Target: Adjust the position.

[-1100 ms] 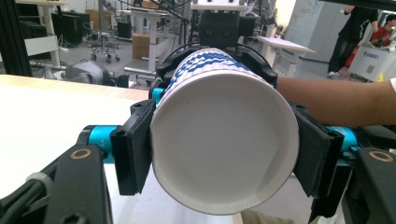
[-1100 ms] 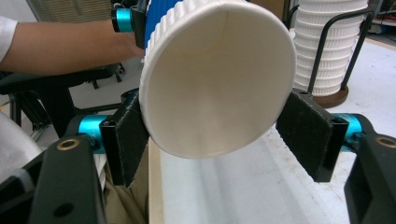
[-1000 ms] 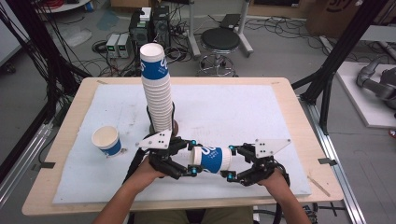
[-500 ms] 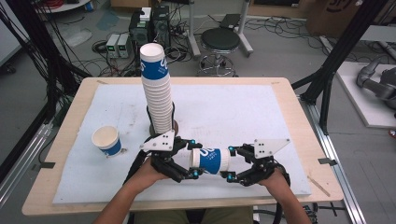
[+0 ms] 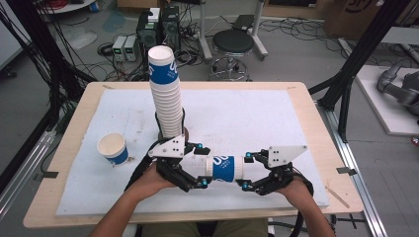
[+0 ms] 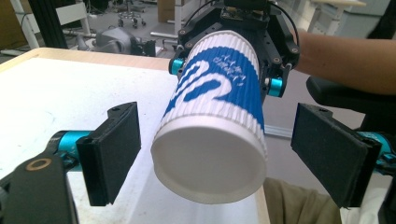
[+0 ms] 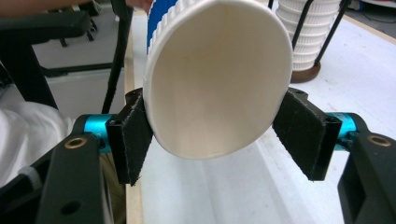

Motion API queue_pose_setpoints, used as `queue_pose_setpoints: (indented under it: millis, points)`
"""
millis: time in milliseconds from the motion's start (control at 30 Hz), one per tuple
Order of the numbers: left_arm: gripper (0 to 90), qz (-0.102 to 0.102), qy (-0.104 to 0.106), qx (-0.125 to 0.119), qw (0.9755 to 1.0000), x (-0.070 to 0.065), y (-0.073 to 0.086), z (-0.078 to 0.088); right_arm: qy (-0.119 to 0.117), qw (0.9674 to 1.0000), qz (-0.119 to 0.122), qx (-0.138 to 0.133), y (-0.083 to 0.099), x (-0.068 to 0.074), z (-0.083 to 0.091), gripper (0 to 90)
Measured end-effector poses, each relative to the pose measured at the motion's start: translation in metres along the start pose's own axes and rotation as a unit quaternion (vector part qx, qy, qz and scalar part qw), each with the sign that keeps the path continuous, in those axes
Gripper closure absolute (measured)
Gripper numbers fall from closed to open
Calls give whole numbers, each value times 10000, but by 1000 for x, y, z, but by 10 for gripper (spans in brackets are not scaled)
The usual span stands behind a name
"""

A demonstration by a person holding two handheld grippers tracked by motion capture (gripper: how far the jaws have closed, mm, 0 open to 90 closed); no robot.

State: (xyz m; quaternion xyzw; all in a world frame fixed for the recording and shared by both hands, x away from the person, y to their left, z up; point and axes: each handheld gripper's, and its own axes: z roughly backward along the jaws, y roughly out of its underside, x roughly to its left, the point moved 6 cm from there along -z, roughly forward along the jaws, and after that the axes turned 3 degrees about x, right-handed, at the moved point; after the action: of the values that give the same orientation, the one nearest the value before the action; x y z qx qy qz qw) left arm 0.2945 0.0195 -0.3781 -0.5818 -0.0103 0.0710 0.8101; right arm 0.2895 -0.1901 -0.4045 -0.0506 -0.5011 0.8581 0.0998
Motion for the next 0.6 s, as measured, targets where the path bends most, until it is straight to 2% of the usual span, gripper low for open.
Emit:
queue_pose_setpoints:
  millis: [200,300,600]
  points:
    - [160,-73,-6,378,9993,3,-6,-3,58,9995,124,267,-7,-2,5,308]
    - [160,-91,38,529,9986,2,-9,-7,64,9984,305,473,-11,-3,6,307]
    - [161,-210,88,889,9958,3,-11,-16,54,9922,647,1066,-25,-5,6,304]
